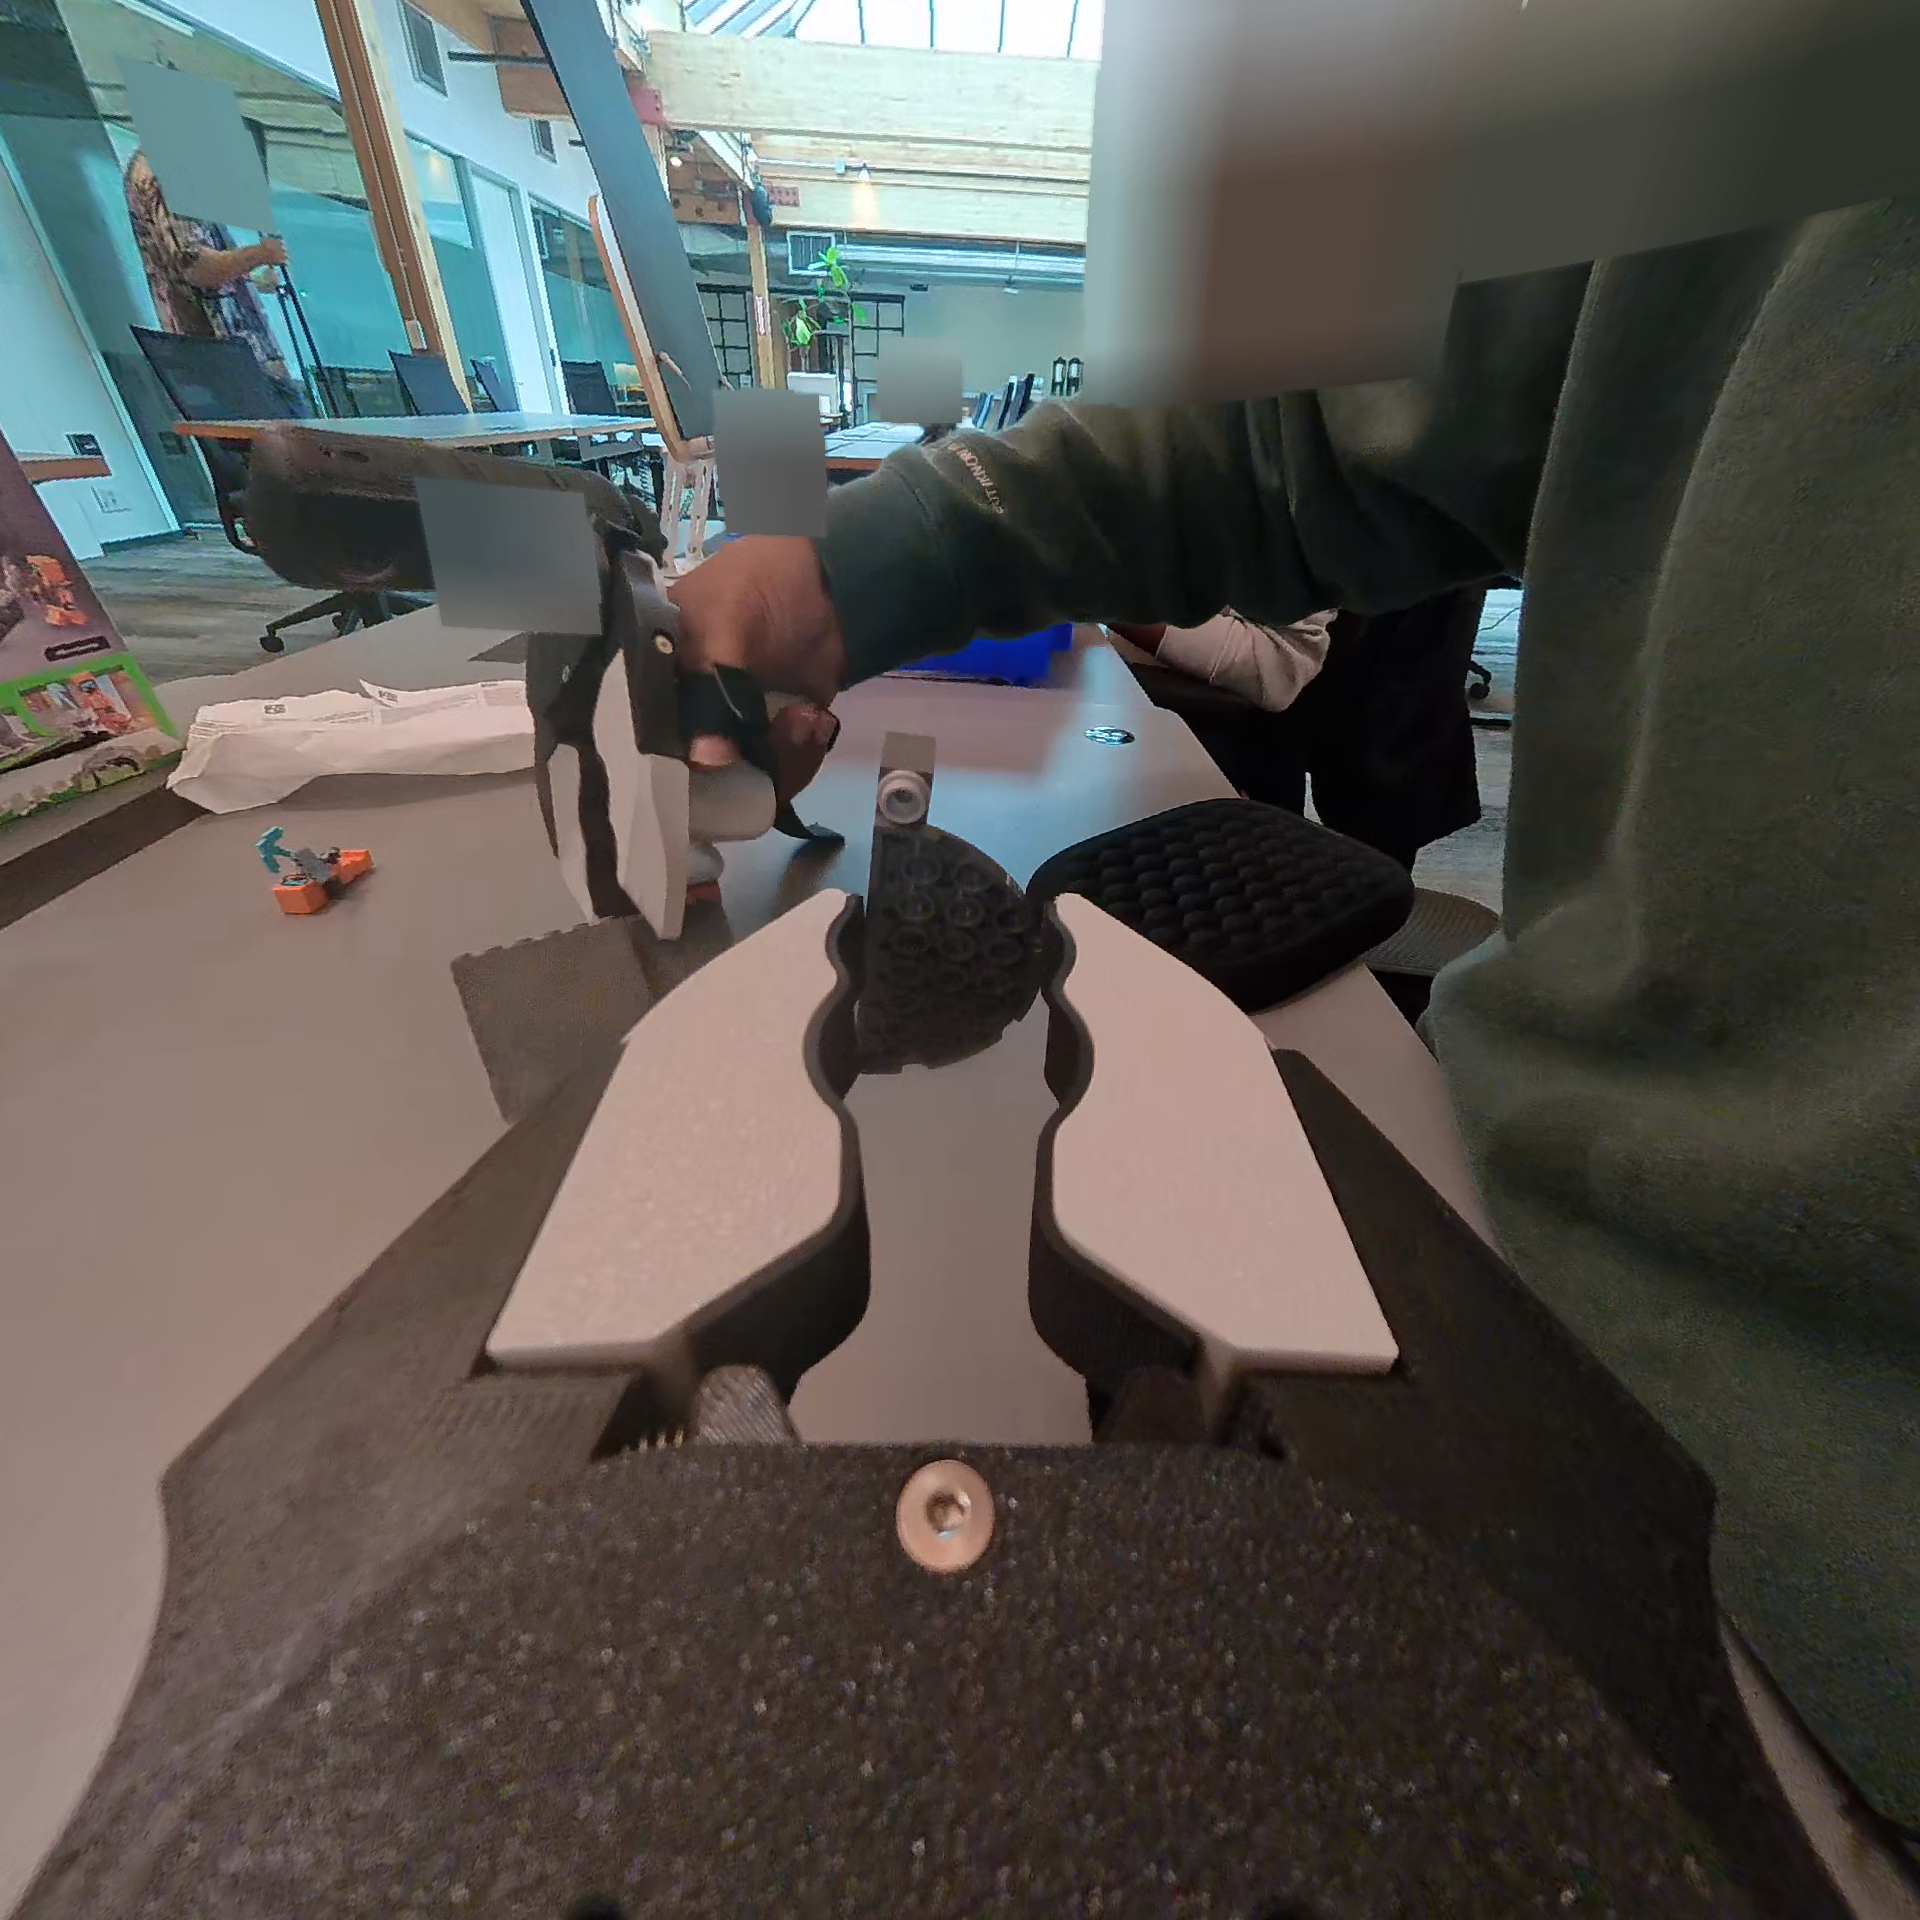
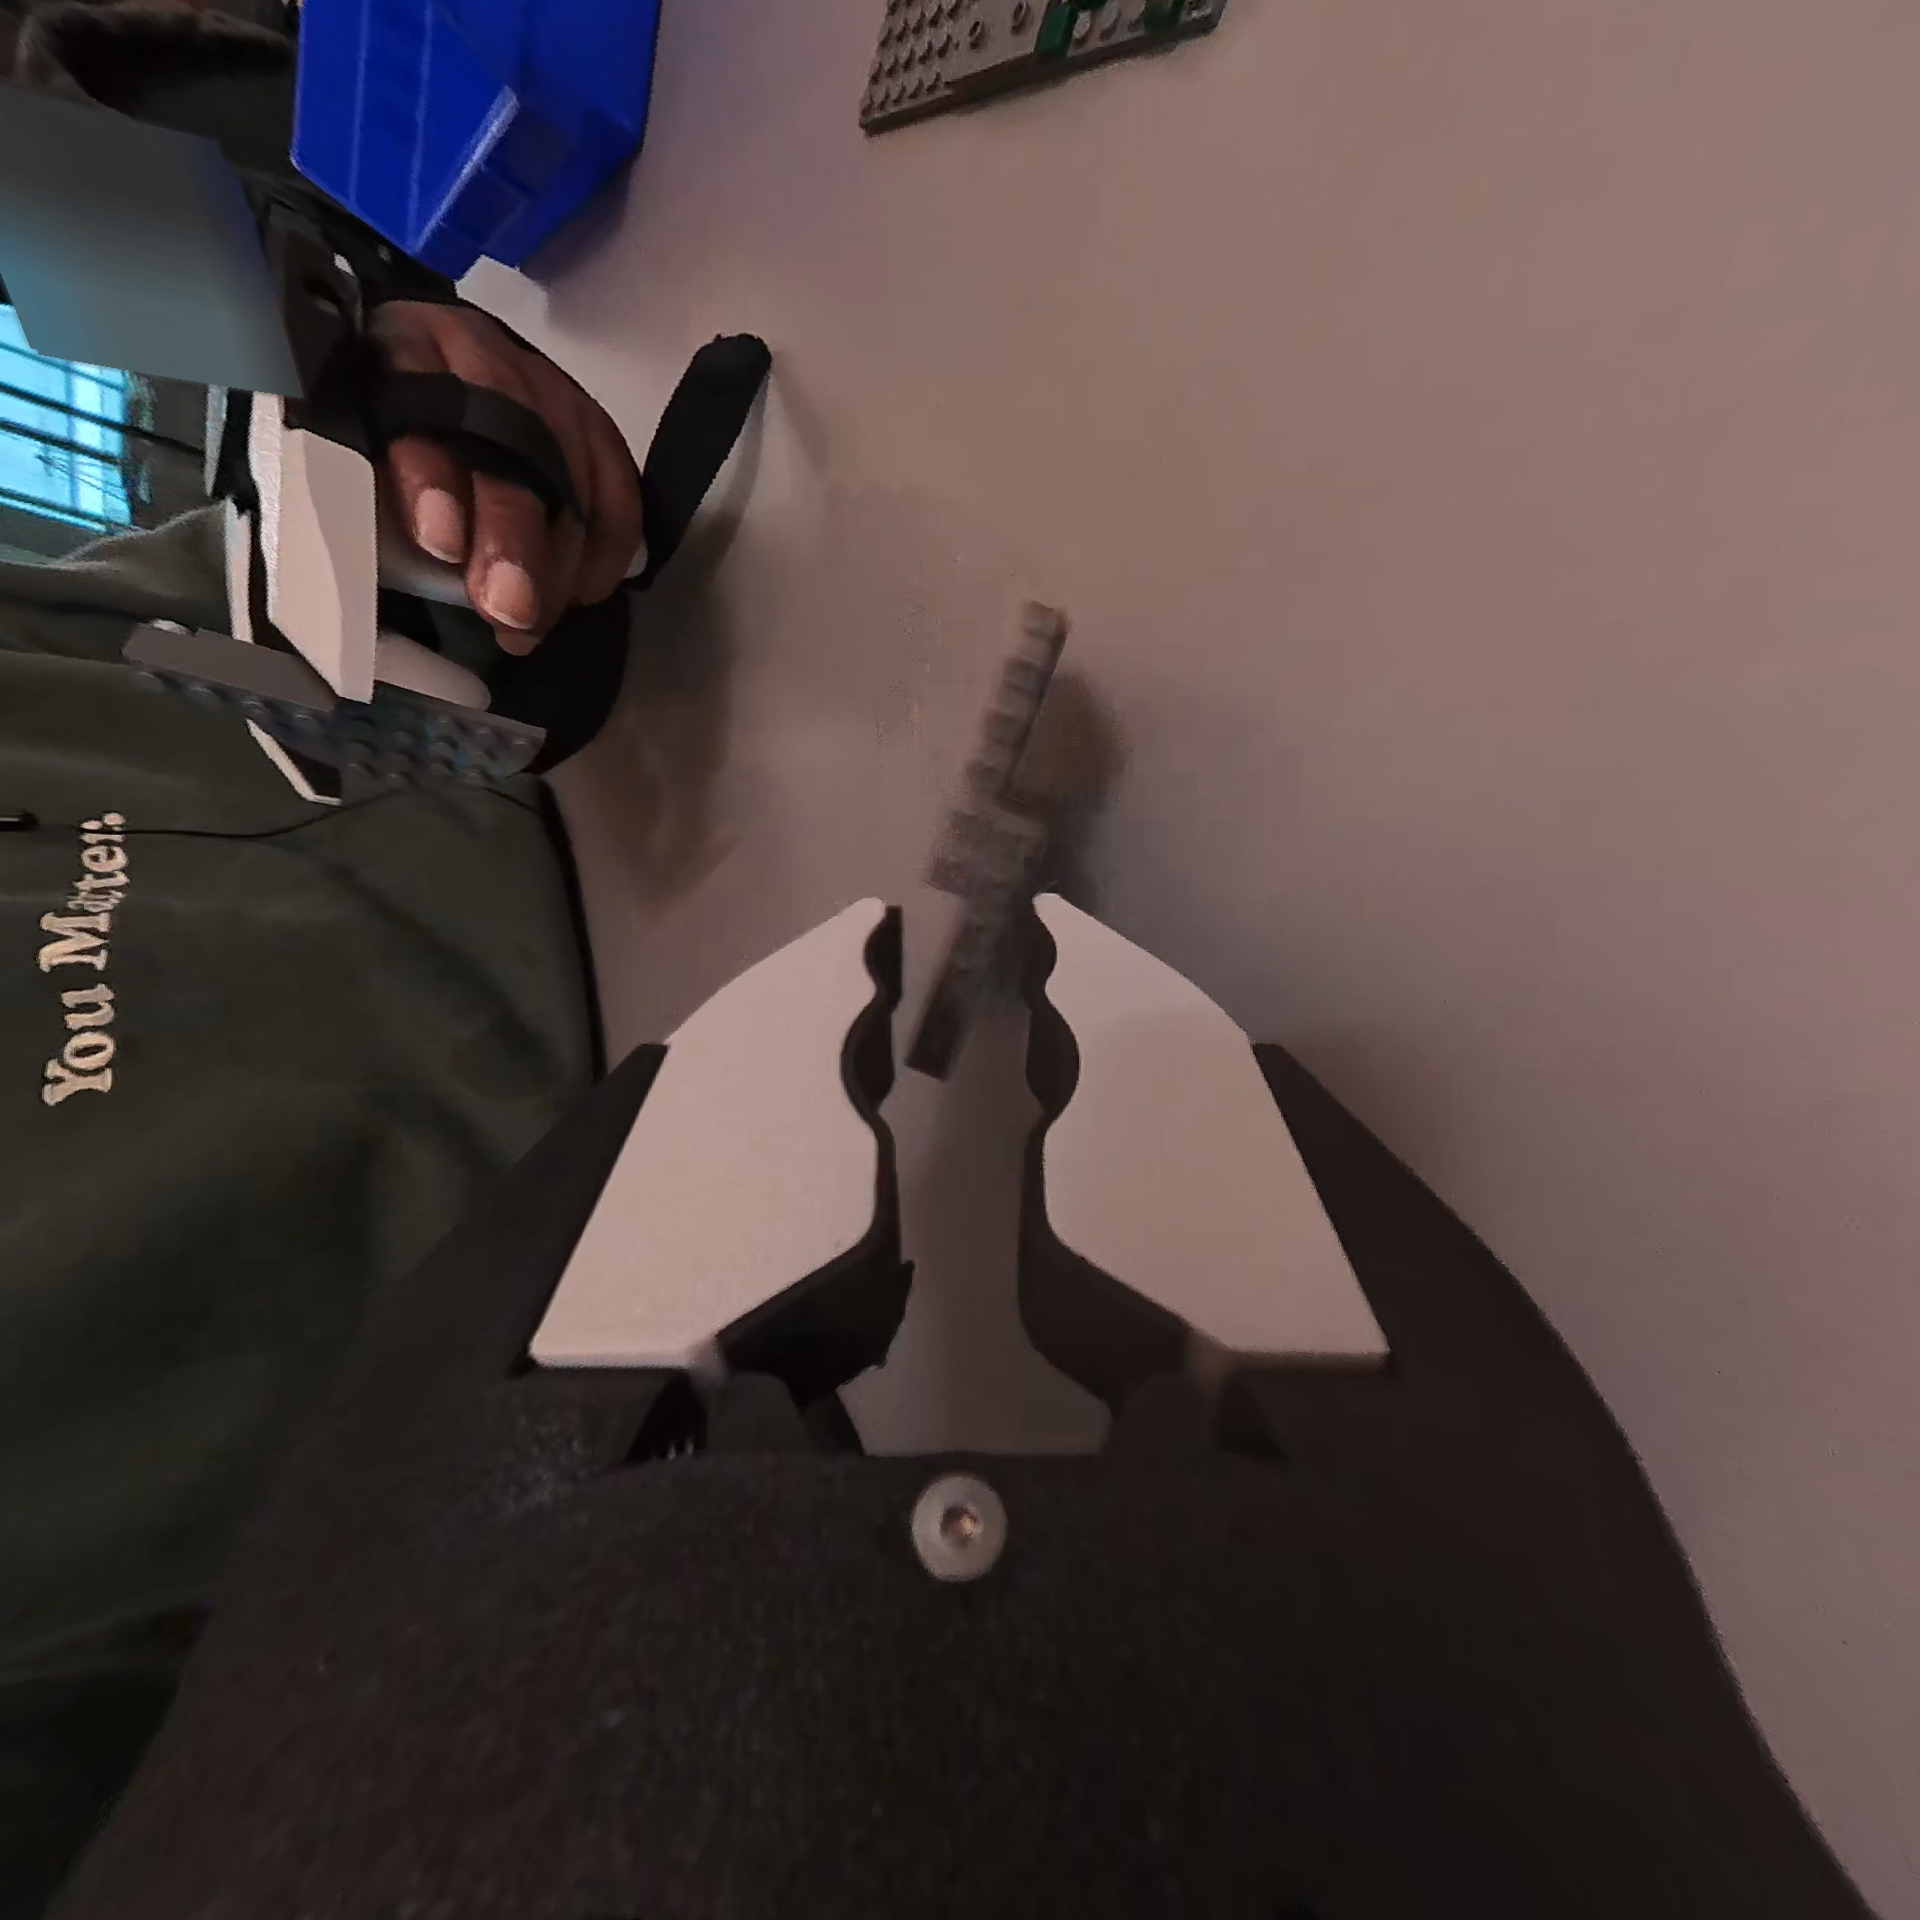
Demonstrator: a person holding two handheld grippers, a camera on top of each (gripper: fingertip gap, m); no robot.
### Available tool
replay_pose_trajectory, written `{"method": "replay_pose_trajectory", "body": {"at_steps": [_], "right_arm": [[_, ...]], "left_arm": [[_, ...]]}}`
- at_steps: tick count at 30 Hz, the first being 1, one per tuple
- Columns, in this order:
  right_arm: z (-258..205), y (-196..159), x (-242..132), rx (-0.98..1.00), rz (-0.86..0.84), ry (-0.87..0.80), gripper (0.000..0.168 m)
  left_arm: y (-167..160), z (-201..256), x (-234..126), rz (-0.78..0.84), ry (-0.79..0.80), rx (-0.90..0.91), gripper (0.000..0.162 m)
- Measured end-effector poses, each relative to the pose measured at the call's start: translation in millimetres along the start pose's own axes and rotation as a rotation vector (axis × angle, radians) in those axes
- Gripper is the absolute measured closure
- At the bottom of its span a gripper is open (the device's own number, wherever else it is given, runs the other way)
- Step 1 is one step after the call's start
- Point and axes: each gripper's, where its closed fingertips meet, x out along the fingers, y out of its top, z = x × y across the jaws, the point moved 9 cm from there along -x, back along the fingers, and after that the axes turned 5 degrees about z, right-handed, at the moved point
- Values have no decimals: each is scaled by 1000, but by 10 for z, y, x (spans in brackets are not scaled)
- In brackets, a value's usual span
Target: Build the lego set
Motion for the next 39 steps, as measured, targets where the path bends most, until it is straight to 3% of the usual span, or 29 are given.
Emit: {"method": "replay_pose_trajectory", "body": {"at_steps": [2, 8, 13, 19, 23, 39], "right_arm": [[10, -23, 50, 4, -9, 9, 158], [-59, -30, 101, -37, 19, 49, 161], [-356, 35, -27, -285, 148, 56, 161], [-1186, 129, -258, -673, 441, 85, 161], [-1521, 43, -180, -830, 515, 58, 161], [-1567, -26, 61, -800, 493, 3, 161]], "left_arm": [[1, 1, 1, 0, -1, 0, 130], [8, -2, -10, 2, 4, 4, 130], [20, -11, -25, 22, 14, 7, 130], [182, 13, -139, 259, -73, -64, 130], [264, -17, -222, 418, -123, -171, 130], [261, -49, -191, 459, -114, -248, 130]]}}
